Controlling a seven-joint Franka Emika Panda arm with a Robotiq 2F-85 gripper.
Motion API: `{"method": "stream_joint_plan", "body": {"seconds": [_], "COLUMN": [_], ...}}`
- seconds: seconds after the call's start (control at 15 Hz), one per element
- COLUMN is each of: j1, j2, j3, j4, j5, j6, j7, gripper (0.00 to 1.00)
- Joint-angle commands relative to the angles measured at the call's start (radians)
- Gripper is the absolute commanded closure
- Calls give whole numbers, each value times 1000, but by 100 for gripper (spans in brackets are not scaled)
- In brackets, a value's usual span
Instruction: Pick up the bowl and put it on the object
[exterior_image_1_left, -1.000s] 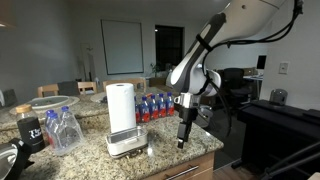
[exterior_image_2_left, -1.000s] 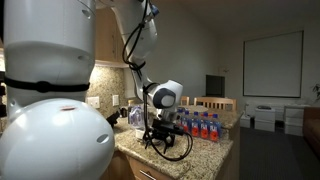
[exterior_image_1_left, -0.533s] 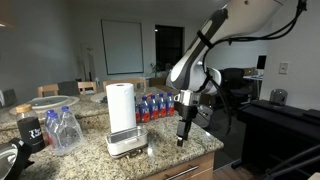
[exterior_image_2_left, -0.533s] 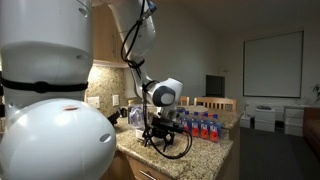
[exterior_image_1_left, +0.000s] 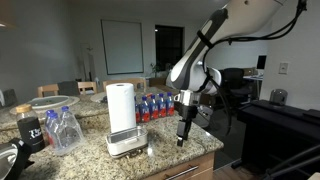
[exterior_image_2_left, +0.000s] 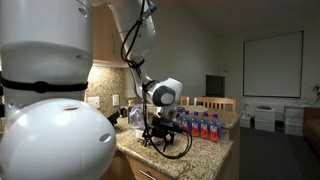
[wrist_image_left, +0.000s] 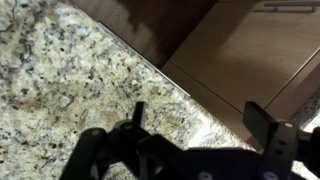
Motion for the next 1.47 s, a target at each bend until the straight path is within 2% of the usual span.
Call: {"method": "stream_joint_plan", "body": {"seconds": [0.0,1.0,1.27,1.4], "j1": [74,83,141,164], "j2": [0,-5,-32,-61], "j3": [-74,-82,-130,-141], "j4": [1,3,6,-6], "j5": [2,7,12,-3], "j6": [-2,-8,30,59], "j7": [-1,-3,87,237], "gripper": [0,0,0,0]}}
